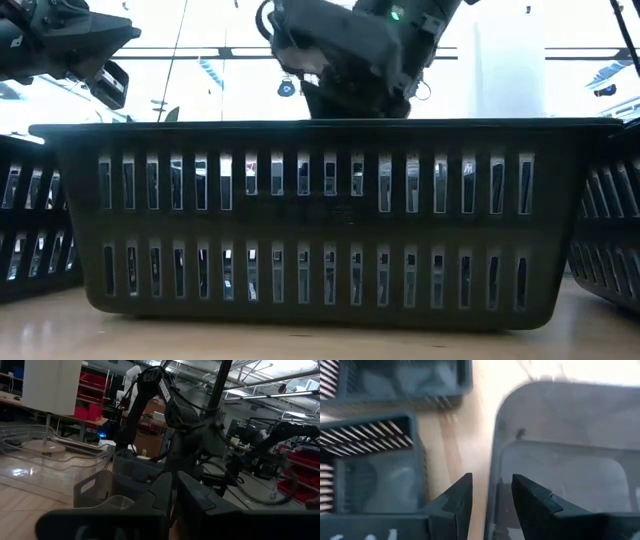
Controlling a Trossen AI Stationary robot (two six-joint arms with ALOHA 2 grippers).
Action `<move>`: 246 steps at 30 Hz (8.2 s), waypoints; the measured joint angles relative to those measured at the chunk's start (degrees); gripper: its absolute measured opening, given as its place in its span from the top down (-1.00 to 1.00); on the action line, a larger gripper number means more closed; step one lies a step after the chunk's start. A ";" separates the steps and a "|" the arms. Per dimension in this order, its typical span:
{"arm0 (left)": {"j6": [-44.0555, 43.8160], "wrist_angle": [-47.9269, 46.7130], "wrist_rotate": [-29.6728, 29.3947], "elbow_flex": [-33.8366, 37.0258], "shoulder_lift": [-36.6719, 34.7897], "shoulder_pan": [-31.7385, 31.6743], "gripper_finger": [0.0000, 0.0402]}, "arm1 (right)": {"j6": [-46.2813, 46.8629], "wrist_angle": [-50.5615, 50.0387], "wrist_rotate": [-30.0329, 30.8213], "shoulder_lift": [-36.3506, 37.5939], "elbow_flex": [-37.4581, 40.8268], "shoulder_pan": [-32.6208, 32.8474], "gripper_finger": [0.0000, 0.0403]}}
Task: Stack baskets by color
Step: Stack the left transparent black bin on top of the middle transparent black bin, then stack the right transparent black bin on top of the left transparent black bin
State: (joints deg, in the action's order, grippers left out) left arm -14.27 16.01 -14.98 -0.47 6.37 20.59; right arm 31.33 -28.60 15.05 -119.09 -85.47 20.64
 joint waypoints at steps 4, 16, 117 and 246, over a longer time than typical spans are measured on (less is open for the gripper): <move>0.01 -0.09 0.00 0.00 0.00 0.01 0.84 | 0.24 -1.01 0.11 -0.02 0.04 0.02 0.31; 0.01 -0.06 0.02 0.00 0.00 -0.01 0.84 | -0.56 -2.34 -1.60 0.02 0.11 -0.04 0.77; -0.01 -0.02 0.02 0.00 -0.02 -0.01 0.85 | 23.03 -41.37 4.57 1.97 -15.24 18.43 0.49; 0.00 -0.04 0.02 0.00 -0.02 0.01 0.81 | 34.44 -47.08 -18.94 16.99 8.82 18.12 0.97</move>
State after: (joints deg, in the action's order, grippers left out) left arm -14.27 15.97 -14.96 -0.47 6.35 20.60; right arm 65.77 -75.68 -3.88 -102.10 -76.65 38.76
